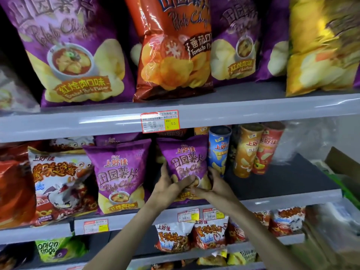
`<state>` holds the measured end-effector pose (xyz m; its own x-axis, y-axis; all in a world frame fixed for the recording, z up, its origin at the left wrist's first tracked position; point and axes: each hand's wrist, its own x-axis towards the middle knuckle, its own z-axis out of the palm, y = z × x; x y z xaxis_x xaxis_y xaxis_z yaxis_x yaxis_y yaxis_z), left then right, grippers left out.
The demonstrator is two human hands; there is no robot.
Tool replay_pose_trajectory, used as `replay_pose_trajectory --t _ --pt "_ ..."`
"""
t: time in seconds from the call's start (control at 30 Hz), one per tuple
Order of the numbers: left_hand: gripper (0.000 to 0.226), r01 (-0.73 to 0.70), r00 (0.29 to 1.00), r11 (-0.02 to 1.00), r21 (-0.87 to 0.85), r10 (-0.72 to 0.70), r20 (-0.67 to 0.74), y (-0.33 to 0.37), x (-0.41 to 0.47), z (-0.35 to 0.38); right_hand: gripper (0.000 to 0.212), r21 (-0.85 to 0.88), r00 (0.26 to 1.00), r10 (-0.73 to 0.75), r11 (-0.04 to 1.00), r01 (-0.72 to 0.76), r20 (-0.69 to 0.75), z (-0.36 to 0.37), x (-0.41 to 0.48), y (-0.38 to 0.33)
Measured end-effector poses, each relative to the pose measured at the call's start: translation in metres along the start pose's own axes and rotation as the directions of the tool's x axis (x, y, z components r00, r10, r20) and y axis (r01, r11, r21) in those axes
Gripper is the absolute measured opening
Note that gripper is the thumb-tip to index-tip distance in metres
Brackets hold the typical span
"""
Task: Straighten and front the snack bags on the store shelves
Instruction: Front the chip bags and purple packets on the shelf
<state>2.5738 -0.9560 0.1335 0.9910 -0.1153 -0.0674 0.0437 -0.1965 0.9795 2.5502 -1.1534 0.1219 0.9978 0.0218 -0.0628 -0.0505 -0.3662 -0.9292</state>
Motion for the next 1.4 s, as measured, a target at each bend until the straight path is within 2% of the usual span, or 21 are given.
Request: replay_pose_trajectory --t 0.07,0.27,0.37,0.43,0.53,0.57,0.7,0.77,0.93,1.03,1.1,1.17,1.27,1.4 --pt "0.11 -0.044 0.999 0.999 0.003 0.044 -0.017 -0.004 -0.006 -0.005 0.116 0.017 1.0 -0.012 1.0 0.012 0.004 -0.003 0.0 0.0" --pt "0.114 -0.189 0.982 0.981 -0.054 0.187 -0.035 -0.003 -0.026 -0.011 0.118 0.012 0.996 -0.067 0.998 0.066 0.058 -0.008 -0.001 -0.011" --pt "0.11 -0.21 0.977 0.975 -0.074 0.207 -0.044 0.002 -0.036 -0.015 0.11 0.011 0.994 -0.089 0.996 0.088 0.062 -0.006 -0.006 -0.012" --pt "0.092 -0.186 0.983 0.979 -0.078 0.185 -0.019 0.004 -0.039 -0.016 0.107 0.02 0.994 -0.087 0.996 0.086 0.062 -0.005 -0.009 -0.01" --pt "0.064 -0.116 0.988 0.988 -0.107 0.126 0.095 0.008 -0.044 -0.018 0.108 0.038 0.994 -0.101 0.994 0.099 0.047 -0.005 -0.021 -0.003" --pt "0.063 -0.071 0.988 0.988 -0.136 0.088 0.126 0.009 -0.044 -0.019 0.111 0.037 0.994 -0.105 0.994 0.104 0.041 -0.005 -0.026 -0.001" --pt "0.083 0.078 0.984 0.974 -0.214 -0.041 0.173 0.006 -0.038 -0.022 0.117 0.052 0.992 -0.104 0.994 0.1 0.071 -0.005 -0.033 0.0" --pt "0.082 0.109 0.985 0.968 -0.227 -0.075 0.153 0.009 -0.037 -0.019 0.113 0.068 0.992 -0.094 0.994 0.089 0.078 -0.006 -0.032 -0.006" --pt "0.081 0.072 0.997 0.962 -0.262 -0.062 0.047 0.015 -0.045 -0.002 0.101 0.123 0.992 -0.089 0.989 0.078 0.091 -0.009 -0.031 -0.013" --pt "0.072 0.047 0.998 0.962 -0.267 -0.056 -0.024 0.011 -0.054 0.006 0.082 0.172 0.987 -0.077 0.984 0.052 0.139 -0.011 -0.036 -0.009" --pt "0.082 0.045 0.998 0.961 -0.274 -0.052 -0.018 0.007 -0.058 0.009 0.074 0.203 0.984 -0.075 0.978 0.041 0.161 -0.011 -0.04 -0.004" --pt "0.084 0.055 0.998 0.957 -0.286 -0.056 0.003 0.006 -0.064 0.012 0.074 0.249 0.983 -0.084 0.968 0.04 0.166 -0.013 -0.044 -0.001" --pt "0.063 0.018 1.0 0.964 -0.266 -0.011 0.027 0.007 -0.077 0.017 0.078 0.271 0.981 -0.106 0.961 0.059 0.163 -0.017 -0.047 0.001" --pt "0.065 -0.039 0.998 0.97 -0.242 0.025 -0.064 0.009 -0.098 0.021 0.091 0.244 0.965 -0.173 0.962 0.123 0.195 -0.023 -0.051 0.004"
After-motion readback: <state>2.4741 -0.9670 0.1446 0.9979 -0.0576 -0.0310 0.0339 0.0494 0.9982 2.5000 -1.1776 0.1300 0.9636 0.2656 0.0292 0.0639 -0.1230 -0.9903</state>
